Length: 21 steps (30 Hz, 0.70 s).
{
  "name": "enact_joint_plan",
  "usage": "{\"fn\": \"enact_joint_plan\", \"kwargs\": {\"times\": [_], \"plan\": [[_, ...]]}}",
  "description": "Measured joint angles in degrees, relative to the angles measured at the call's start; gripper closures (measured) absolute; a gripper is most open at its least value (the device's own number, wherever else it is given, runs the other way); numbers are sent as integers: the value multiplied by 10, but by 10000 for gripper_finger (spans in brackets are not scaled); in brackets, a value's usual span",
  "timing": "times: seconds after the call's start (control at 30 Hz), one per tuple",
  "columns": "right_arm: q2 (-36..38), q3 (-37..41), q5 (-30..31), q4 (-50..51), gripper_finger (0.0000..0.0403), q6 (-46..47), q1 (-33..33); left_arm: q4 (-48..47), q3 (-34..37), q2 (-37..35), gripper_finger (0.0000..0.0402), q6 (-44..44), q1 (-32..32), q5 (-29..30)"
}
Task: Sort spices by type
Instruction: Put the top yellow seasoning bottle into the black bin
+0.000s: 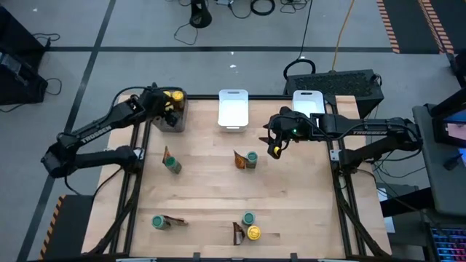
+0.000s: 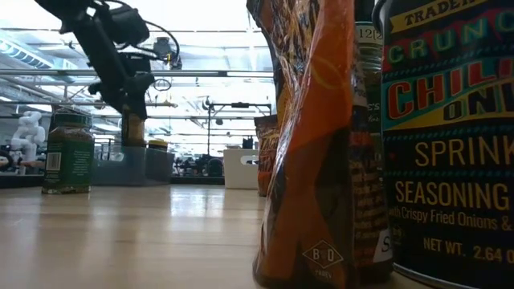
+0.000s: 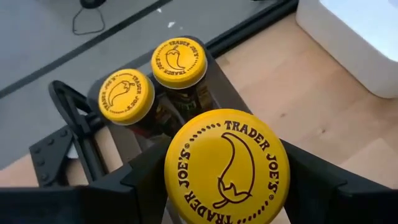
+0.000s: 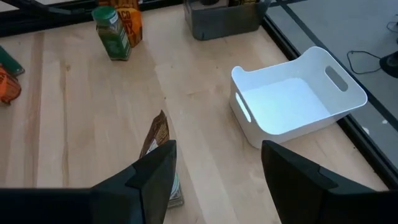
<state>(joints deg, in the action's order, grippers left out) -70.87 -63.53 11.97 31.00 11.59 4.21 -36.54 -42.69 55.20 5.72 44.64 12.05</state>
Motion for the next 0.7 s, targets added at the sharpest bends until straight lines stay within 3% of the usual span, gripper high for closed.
{"fn": "enact_joint_plan", "kwargs": {"times": [0.37, 0.7], "plan": [[0, 0, 2, 0, 184, -1, 0, 90, 11, 87, 157, -2, 15, -23], [0, 0, 3, 0, 183, -2, 0, 117, 11, 170, 157, -20, 15, -22]]}}
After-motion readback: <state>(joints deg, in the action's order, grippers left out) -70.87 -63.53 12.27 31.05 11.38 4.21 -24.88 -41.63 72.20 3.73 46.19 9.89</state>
